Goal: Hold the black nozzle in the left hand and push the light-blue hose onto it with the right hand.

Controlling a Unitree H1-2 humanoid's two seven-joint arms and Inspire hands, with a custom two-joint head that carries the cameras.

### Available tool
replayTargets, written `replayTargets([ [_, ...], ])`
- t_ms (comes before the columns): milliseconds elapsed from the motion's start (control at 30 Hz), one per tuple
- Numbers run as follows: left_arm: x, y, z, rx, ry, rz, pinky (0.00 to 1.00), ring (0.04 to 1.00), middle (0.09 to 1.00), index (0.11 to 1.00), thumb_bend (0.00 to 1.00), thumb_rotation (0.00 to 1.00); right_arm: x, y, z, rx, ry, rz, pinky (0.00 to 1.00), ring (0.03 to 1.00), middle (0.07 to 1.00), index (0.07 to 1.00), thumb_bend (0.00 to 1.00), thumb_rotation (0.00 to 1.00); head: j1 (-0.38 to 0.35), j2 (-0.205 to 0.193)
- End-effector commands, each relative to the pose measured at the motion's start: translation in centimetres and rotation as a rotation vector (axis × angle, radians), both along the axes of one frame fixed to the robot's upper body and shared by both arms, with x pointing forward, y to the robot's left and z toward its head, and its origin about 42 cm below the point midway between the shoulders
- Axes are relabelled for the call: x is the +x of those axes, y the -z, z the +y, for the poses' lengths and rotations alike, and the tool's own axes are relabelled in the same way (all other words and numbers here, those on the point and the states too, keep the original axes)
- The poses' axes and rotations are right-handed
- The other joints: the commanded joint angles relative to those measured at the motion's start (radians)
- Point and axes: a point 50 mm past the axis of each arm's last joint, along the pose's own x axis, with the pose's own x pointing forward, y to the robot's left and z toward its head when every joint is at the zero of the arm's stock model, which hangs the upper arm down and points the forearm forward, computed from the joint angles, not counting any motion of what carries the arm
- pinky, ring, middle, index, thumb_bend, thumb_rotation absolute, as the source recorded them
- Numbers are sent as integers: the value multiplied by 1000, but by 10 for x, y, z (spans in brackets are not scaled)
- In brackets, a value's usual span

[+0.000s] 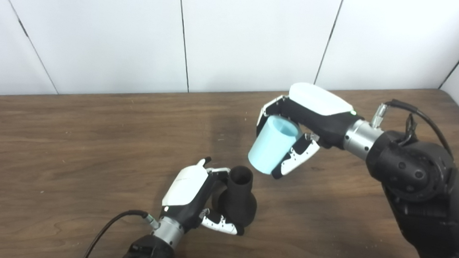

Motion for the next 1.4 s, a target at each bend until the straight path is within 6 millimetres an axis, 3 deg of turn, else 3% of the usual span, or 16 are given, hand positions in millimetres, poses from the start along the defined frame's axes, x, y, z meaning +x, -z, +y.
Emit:
replayTargets([
  [0, -10, 27, -1, 91, 20, 146, 1000, 716, 496, 482, 521, 0, -2, -16, 1, 19, 2, -74, 306, 425, 496, 515, 497, 0, 4, 0],
  [1067, -5, 27, -11, 89, 17, 154, 1000, 716, 471, 494, 523, 0, -5, 10, 22, 110, -43, 5, 305, 425, 499, 523, 496, 0, 39, 5],
  [1367, -4, 27, -13, 76, 10, 157, 1000, 714, 469, 495, 522, 0, -6, 10, 23, 83, -58, 15, 304, 425, 500, 526, 496, 0, 43, 4],
])
